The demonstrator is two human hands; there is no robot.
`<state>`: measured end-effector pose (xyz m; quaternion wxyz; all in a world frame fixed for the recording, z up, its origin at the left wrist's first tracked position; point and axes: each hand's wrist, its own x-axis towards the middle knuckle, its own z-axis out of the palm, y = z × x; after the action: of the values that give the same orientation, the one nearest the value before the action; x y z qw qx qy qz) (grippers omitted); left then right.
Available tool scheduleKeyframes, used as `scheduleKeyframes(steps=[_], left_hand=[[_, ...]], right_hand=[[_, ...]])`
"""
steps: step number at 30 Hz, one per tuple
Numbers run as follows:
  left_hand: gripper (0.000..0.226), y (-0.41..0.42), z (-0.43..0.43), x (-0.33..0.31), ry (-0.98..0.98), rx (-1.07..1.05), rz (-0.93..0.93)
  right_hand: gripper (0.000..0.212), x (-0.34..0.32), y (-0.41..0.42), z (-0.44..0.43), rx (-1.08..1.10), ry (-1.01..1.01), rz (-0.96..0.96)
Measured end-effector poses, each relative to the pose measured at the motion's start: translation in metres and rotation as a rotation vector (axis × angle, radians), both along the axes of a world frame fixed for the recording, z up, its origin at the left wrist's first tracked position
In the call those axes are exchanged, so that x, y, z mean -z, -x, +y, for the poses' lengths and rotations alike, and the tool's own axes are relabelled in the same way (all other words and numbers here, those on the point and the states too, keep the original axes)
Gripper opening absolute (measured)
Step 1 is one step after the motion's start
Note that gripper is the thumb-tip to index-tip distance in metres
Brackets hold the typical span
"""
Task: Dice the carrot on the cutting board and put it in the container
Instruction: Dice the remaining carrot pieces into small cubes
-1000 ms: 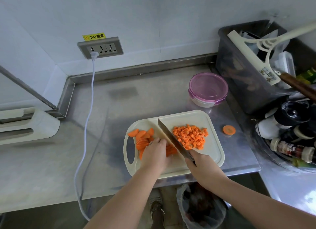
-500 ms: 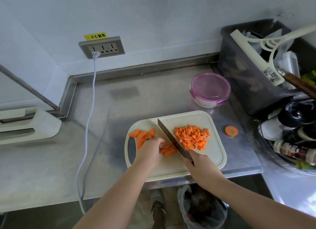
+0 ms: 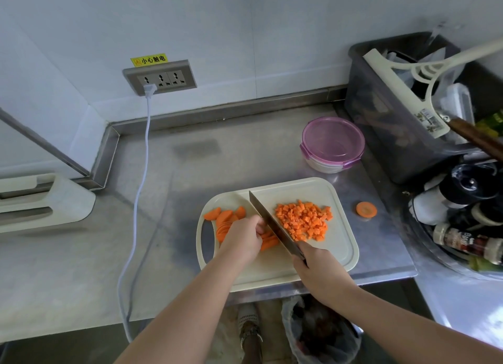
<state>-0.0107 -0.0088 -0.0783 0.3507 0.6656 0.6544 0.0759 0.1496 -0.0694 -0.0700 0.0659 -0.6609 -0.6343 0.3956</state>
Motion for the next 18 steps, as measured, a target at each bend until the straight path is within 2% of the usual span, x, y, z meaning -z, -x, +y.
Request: scheduleKeyframes(steps=[11,15,18], left_hand=[[0.026,0.0016,-0.003,-0.0018,-0.074,-0.011,0.019],[0.043,-0.0043,-0.0082,-0.0008,-0.065,0.214,0.204],[0.046,-0.0073,-0.0088,0.0033,-0.115,0.214,0.279]], right_hand=[[0.011,0.003,-0.0021,-0.0017,-0.004,-0.038,0.002],[0.007,0.0024,-0.001,-0.0025,-0.004,-0.038,-0.005],[0.006,0.0006,-0.0004,-0.0019,0.002,-0.029,-0.009]])
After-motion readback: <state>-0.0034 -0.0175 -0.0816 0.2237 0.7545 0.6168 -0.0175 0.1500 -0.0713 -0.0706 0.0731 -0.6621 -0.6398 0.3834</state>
